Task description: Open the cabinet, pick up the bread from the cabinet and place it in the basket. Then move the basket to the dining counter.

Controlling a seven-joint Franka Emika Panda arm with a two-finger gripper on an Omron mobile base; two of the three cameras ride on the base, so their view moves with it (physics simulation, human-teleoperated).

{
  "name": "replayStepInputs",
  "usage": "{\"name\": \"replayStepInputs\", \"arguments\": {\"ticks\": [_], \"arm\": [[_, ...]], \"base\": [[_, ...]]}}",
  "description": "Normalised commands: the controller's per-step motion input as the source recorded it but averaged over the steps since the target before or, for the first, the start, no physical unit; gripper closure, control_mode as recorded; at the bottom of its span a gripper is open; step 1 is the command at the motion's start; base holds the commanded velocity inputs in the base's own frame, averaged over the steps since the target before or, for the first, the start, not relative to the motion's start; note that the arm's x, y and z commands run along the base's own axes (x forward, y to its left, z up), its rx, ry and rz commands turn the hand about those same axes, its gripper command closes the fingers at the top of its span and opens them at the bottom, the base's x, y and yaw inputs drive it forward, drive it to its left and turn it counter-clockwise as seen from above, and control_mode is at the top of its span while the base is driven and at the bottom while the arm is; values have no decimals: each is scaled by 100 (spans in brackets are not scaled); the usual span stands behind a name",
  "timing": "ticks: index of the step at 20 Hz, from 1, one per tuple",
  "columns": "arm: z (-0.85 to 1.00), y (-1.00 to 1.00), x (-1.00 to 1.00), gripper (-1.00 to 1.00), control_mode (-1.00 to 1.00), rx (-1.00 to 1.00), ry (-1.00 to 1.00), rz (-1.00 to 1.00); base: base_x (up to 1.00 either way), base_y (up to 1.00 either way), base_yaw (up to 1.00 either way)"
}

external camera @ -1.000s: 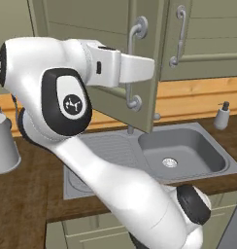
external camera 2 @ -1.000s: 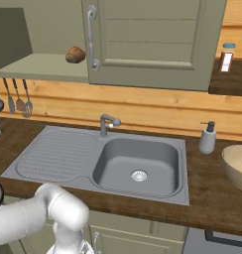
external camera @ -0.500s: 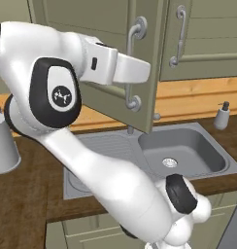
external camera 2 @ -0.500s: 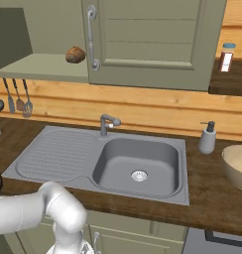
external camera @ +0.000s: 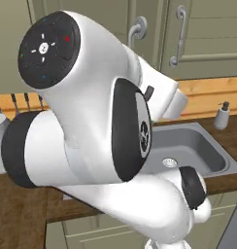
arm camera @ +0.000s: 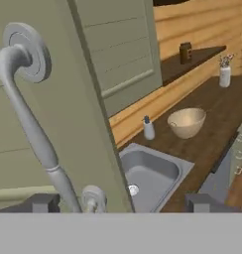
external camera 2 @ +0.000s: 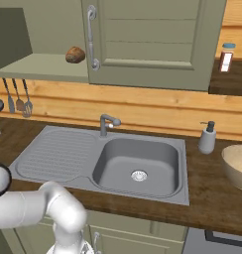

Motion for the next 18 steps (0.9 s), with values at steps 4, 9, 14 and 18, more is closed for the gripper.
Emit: {"name": "replayStepInputs", "arguments": {"ticks": [4, 9, 14, 18], "arm": [[-6, -31, -61, -100, -100, 41, 2, 58], [2, -47, -73, -100, -100, 40, 1, 54], [10, -36, -32, -100, -100, 48, 7, 25], [1, -36, -2, -100, -100, 53, 28, 8]], "base": [[0, 0, 0], [0, 0, 0], [0, 0, 0], [0, 0, 0]]}}
